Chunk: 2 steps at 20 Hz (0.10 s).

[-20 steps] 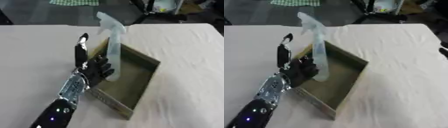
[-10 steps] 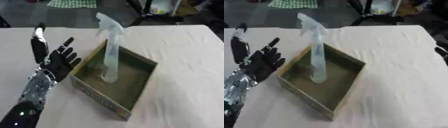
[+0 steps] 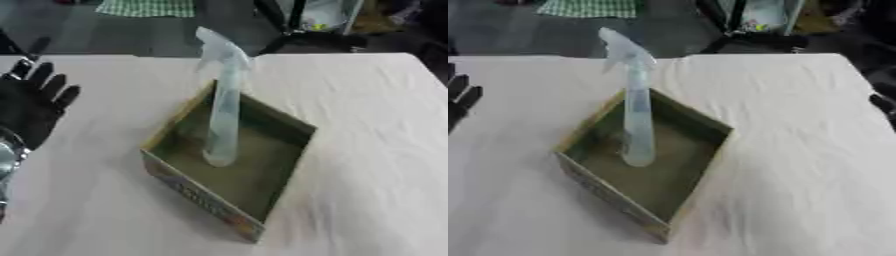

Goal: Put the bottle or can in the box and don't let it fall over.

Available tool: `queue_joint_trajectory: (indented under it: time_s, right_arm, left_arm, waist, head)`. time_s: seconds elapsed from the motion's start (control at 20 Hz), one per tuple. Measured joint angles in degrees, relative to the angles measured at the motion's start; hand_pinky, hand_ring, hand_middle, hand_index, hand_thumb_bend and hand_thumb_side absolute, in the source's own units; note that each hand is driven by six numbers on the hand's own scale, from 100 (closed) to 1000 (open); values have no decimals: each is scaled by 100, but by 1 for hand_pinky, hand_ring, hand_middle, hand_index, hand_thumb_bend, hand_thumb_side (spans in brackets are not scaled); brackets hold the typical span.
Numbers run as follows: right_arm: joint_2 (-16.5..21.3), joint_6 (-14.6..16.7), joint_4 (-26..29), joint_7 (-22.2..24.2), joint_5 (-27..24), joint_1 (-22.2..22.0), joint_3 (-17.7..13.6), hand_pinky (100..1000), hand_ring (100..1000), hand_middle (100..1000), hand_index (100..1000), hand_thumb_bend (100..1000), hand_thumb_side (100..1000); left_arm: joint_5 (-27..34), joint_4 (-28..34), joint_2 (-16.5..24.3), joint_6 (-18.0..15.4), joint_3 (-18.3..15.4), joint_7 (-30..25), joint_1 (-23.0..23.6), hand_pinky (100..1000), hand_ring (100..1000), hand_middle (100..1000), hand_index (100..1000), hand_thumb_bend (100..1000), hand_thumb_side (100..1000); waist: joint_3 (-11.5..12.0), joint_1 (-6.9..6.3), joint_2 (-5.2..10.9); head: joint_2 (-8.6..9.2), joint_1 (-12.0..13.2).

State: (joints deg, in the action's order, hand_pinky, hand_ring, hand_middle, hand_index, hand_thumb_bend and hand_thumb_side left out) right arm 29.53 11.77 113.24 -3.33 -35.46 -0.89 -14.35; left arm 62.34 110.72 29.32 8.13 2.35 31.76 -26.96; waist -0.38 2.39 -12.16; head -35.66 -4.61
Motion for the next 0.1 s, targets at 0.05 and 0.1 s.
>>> queue_joint_trajectory:
  time_s: [0.05,0.1]
  right_arm:
    - [0,21,0,14,8,-13,-1,888,828,819,890,100,725]
    - [1,41,0,30,15,-13,-2,888,828,818,890,100,722]
  left_arm:
    - [-146,54,103,-109,-99,-8,97,704,405,488,964,425,1000]
    - [-286,93,192,-211,-192,-14,193,785,470,543,962,408,1000]
  waist:
    - [7,1,0]
    - [9,1,0]
  head:
    - [2,-5]
    - [4,-6]
